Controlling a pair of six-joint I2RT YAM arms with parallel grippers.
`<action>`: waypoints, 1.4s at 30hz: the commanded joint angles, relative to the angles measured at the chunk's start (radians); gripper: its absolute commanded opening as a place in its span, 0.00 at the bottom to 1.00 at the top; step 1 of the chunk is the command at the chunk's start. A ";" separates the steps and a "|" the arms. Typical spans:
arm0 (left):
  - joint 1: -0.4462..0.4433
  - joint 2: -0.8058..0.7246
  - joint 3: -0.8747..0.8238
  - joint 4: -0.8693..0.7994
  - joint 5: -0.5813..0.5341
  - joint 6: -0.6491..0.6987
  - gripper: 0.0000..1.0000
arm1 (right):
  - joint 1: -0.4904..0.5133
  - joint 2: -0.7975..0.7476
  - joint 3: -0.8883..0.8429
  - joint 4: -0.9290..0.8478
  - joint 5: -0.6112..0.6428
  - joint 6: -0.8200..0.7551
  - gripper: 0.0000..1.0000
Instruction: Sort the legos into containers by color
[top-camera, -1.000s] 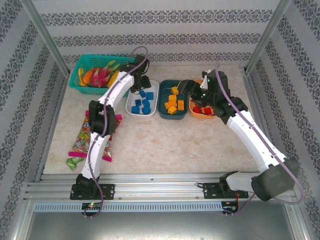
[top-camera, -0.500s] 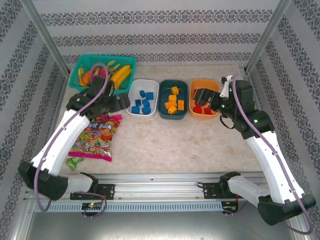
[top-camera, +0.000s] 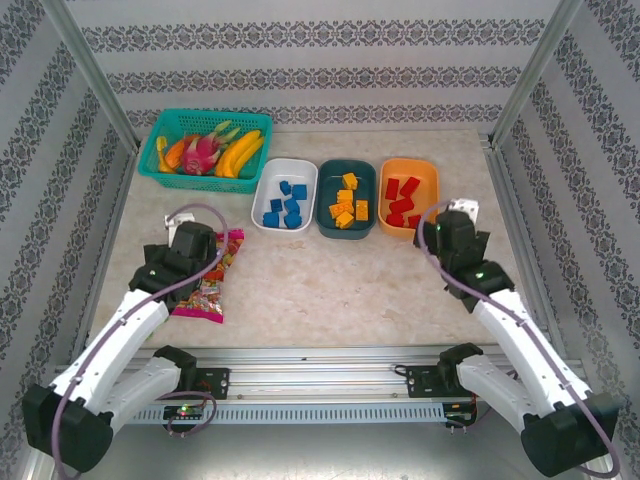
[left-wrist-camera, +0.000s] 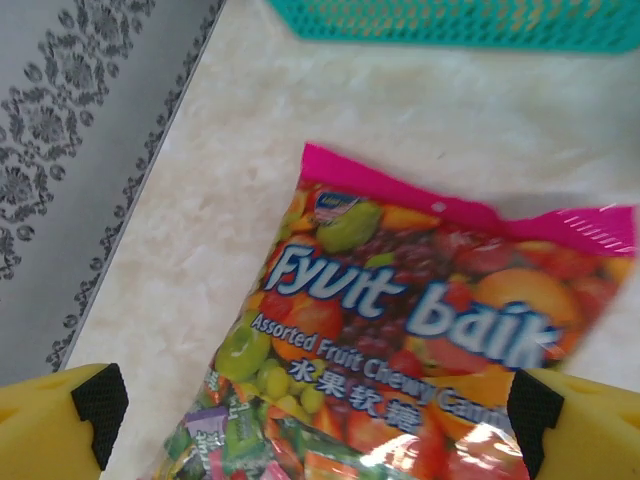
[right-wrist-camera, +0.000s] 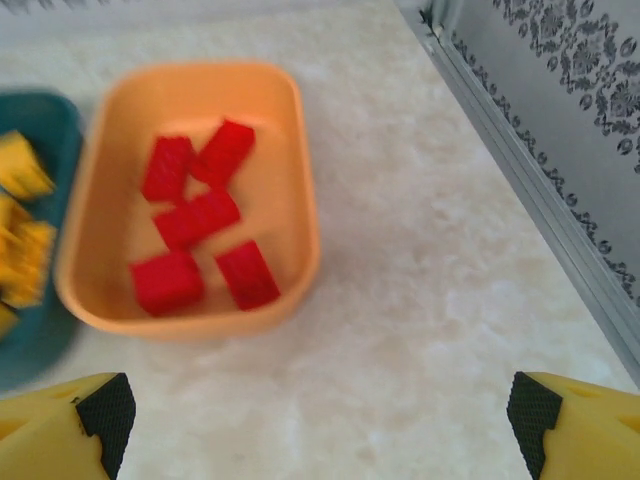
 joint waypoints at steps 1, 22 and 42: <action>0.105 -0.013 -0.115 0.300 0.076 0.114 1.00 | -0.012 -0.003 -0.131 0.283 0.032 -0.125 0.98; 0.336 0.669 -0.043 0.996 0.546 0.174 1.00 | -0.237 0.533 -0.205 1.050 -0.288 -0.256 0.98; 0.314 0.650 -0.294 1.429 0.558 0.209 1.00 | -0.249 0.636 -0.289 1.291 -0.303 -0.246 0.98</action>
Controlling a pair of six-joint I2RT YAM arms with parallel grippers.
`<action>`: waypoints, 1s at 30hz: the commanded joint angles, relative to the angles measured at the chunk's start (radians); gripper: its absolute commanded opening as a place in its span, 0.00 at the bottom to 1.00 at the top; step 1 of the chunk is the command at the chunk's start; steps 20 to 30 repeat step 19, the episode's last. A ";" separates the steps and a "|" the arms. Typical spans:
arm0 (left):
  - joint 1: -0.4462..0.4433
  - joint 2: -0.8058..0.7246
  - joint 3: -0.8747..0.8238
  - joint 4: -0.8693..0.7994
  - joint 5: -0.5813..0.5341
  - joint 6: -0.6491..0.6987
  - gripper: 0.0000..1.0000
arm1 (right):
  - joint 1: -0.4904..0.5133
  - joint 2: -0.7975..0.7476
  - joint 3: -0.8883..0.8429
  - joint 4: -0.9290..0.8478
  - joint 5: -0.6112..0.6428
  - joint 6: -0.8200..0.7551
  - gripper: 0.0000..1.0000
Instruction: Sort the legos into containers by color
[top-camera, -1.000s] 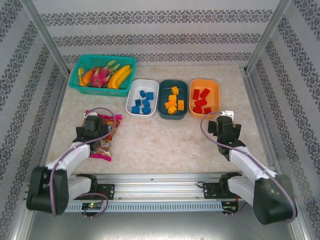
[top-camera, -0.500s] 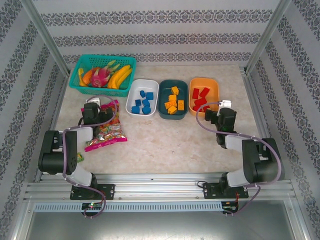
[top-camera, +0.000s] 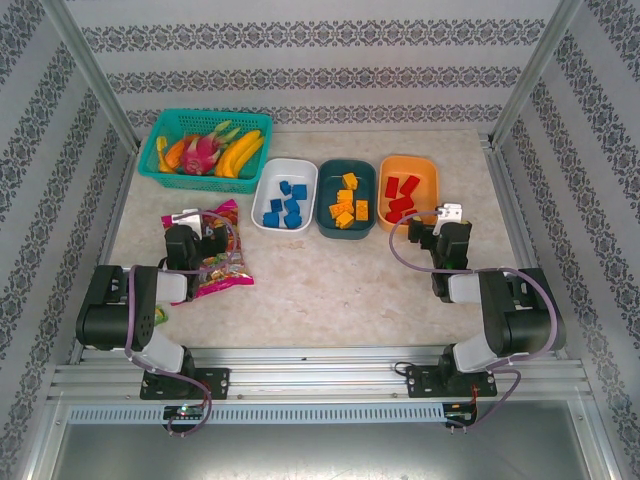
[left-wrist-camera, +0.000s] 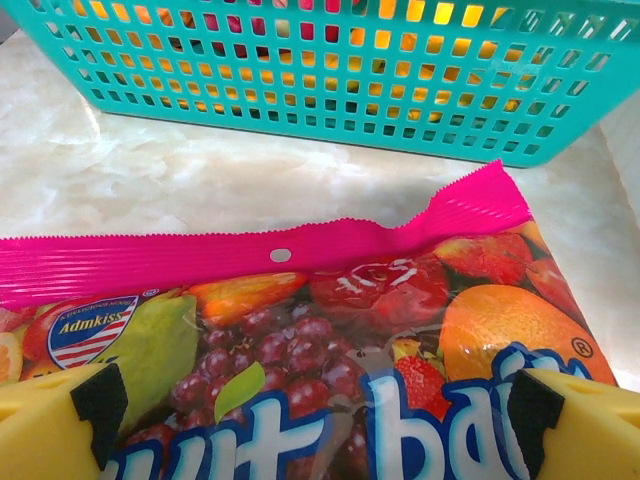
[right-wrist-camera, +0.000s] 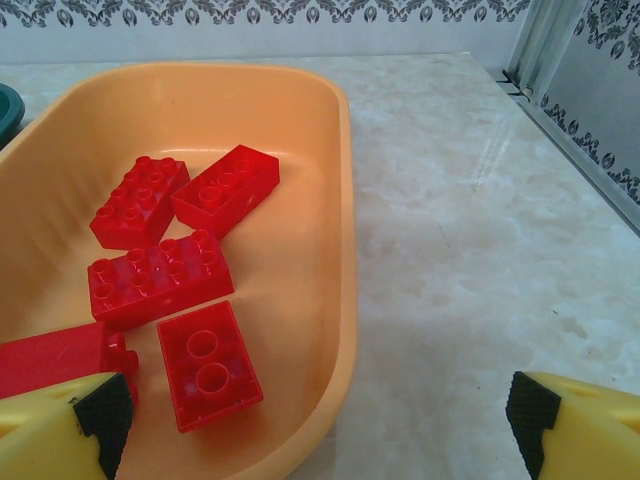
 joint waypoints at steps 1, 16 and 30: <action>-0.011 0.011 0.007 0.060 0.003 0.017 1.00 | 0.008 0.003 0.012 0.040 0.014 -0.009 0.98; -0.021 0.013 0.034 0.010 0.065 0.058 1.00 | 0.006 0.006 0.012 0.042 0.009 -0.012 0.98; -0.021 0.012 0.033 0.010 0.065 0.057 1.00 | 0.007 0.005 0.012 0.041 0.009 -0.010 0.98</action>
